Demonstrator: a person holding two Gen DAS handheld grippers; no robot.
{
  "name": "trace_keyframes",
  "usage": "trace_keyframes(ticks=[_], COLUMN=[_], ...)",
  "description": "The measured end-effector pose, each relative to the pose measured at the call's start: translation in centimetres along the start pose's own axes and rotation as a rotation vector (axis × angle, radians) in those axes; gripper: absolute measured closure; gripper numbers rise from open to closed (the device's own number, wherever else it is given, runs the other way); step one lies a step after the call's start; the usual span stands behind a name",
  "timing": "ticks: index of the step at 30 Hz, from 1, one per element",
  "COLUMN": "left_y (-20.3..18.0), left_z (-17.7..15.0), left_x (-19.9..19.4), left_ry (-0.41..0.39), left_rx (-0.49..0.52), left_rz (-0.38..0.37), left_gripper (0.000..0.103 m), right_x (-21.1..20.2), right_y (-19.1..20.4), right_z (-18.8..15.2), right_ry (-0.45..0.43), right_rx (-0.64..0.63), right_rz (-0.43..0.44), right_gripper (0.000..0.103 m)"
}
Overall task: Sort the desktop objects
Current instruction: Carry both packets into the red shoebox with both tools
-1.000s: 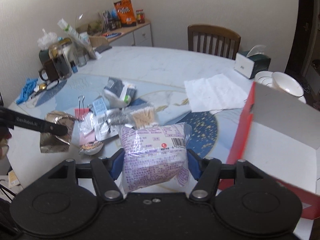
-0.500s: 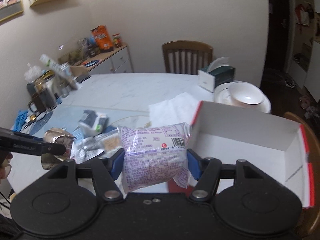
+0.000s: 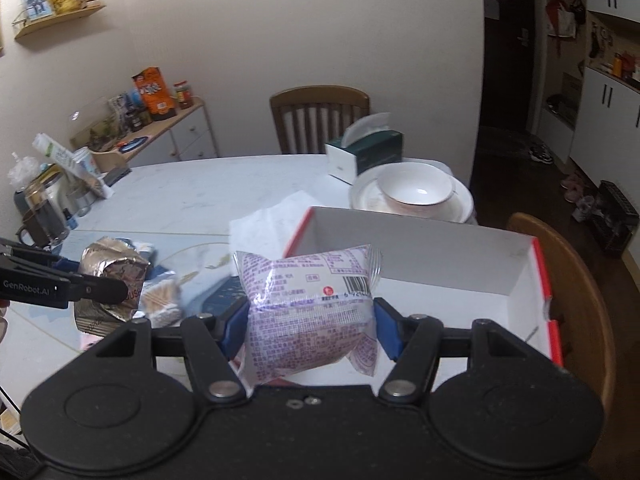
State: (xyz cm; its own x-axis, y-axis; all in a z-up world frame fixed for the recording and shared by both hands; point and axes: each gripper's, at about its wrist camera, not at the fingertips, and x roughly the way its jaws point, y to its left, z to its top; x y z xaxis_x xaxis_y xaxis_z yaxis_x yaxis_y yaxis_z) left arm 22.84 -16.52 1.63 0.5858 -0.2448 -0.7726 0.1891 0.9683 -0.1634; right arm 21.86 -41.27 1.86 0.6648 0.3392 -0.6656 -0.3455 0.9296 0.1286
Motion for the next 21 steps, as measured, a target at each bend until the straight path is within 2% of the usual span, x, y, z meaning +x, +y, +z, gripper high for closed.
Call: trace_keyframes(ticks=[11, 21], left_y=[-5.7, -9.6], left_z=[3.3, 5.2], left_x=[4.1, 7.6], left_ry=[0.036, 0.064], left_rx=[0.112, 0.199], left_rz=[-0.089, -0.126], left_gripper=[0.057, 0.057], right_x=[1.1, 2.0], right_y=[-4.4, -7.2], right_z=[-0.4, -0.5], right_ry=[0.042, 0.066], right_rx=[0.031, 0.043], right_rz=[-0.079, -0.123], right_gripper=[0.04, 0.04])
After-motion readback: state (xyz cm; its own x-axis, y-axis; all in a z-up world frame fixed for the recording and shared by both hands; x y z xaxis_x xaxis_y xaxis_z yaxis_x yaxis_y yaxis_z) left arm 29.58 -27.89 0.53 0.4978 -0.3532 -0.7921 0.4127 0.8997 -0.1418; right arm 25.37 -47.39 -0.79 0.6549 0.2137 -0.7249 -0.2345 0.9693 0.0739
